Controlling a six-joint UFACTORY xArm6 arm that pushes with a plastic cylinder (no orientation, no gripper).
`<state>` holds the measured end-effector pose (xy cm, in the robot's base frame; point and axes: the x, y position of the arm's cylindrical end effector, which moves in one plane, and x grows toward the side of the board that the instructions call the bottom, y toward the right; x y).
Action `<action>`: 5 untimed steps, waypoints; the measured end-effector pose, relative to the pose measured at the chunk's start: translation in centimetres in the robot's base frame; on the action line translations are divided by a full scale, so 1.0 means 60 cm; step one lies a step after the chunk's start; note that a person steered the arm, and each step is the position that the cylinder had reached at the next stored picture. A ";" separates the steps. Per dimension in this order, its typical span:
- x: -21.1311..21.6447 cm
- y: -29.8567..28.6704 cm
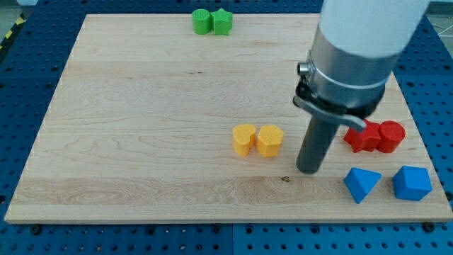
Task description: Slide the blue triangle towards the blue cube
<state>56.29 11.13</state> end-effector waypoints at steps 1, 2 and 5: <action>0.047 0.001; 0.057 0.037; 0.077 0.147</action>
<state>60.91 19.96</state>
